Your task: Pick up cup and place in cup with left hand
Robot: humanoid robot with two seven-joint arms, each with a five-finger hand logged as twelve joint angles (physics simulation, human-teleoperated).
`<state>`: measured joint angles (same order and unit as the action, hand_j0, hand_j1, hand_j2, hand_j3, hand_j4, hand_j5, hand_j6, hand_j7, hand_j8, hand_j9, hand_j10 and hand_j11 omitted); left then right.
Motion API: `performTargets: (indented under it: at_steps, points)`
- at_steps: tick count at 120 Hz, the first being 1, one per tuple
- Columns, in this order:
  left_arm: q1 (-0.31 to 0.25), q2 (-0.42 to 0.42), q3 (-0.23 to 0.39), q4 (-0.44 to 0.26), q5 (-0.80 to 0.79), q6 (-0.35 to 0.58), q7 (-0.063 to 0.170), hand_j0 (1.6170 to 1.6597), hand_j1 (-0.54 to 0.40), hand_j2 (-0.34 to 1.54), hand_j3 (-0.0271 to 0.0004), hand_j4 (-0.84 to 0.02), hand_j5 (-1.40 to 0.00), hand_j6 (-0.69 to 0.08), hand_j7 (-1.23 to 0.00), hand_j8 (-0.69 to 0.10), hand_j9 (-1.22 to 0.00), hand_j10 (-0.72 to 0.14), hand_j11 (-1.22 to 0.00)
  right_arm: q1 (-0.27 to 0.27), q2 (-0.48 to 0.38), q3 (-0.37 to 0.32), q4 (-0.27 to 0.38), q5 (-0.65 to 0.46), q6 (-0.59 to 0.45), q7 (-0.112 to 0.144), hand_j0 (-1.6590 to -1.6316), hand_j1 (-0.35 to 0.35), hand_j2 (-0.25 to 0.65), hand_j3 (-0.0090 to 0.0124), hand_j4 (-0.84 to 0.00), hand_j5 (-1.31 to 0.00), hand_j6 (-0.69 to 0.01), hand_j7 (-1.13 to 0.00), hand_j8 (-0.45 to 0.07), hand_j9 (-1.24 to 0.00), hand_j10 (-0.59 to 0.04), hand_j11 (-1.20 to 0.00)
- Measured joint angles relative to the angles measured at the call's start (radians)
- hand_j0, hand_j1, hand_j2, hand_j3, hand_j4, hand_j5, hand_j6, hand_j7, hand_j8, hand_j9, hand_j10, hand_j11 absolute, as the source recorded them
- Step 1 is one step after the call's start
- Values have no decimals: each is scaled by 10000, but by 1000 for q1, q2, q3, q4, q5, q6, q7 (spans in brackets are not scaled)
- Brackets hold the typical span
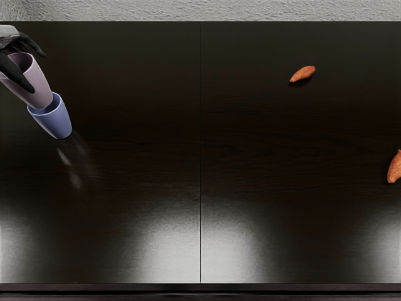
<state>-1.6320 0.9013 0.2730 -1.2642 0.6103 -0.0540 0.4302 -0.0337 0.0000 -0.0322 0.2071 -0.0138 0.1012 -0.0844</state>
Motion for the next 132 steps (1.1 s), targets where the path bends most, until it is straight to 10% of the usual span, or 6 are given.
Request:
performTargets:
  at_steps: [70,132]
  points:
    - [38,11,-38,-3,-3,16,-7,16577,1847,327,0,-1468,-1882,-1505,-1886,-1390,-1884,-1407,-1873,0,0,0,0,0,0,0,-16581,-3288,-35,0,-168,-218,-167,-218,-167,-218,-168,-218]
    - [38,10,-92,-12,-26,-2,-7,16580,2965,112,0,-519,-606,-537,-603,-524,-601,-507,-598,0,0,0,0,0,0,0,-16581,-3288,-35,0,-168,-218,-167,-218,-167,-218,-167,-218]
